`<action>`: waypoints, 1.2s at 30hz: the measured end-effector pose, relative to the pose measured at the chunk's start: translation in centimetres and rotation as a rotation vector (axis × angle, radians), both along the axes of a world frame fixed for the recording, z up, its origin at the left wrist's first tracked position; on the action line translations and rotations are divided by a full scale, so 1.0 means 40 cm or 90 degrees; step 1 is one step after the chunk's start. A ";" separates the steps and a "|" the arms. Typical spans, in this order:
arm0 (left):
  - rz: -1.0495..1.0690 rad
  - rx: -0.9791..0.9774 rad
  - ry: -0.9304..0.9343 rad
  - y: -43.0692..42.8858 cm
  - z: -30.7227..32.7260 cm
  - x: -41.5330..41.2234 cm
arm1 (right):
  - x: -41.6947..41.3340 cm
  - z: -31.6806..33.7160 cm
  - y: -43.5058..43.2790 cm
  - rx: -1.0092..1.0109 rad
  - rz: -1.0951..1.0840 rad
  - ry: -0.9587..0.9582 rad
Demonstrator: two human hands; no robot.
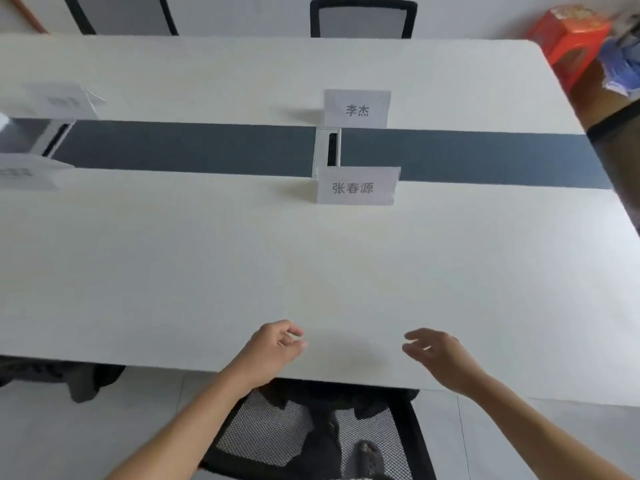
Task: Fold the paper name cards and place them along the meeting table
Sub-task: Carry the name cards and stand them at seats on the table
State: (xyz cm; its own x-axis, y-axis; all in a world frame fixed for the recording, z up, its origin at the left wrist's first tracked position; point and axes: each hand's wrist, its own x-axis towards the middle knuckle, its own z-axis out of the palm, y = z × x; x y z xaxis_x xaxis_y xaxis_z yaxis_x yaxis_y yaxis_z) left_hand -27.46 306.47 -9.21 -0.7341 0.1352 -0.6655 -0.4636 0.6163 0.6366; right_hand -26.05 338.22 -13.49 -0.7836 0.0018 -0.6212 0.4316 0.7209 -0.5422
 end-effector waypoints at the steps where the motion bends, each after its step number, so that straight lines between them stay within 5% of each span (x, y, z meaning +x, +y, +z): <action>1: 0.037 0.014 -0.009 -0.003 0.014 0.064 | 0.045 0.010 0.005 -0.026 -0.003 0.002; 14: 0.500 0.093 0.058 -0.075 0.197 0.716 | 0.307 0.166 -0.124 -0.254 0.059 0.005; 26: 0.725 0.069 0.173 -0.345 0.240 1.100 | 0.444 0.259 -0.611 -0.299 0.370 0.022; 36: 0.871 0.033 0.176 -0.719 0.219 1.376 | 0.634 0.270 -1.093 -0.302 0.485 -0.025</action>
State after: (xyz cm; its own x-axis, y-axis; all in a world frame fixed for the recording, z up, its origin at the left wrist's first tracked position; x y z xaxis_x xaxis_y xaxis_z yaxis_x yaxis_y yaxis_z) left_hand 27.59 277.72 -0.46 -0.4076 -0.7672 -0.4953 -0.5286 -0.2440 0.8130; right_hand -0.68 294.48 -2.70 -0.4455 -0.7738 -0.4503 -0.0479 0.5229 -0.8510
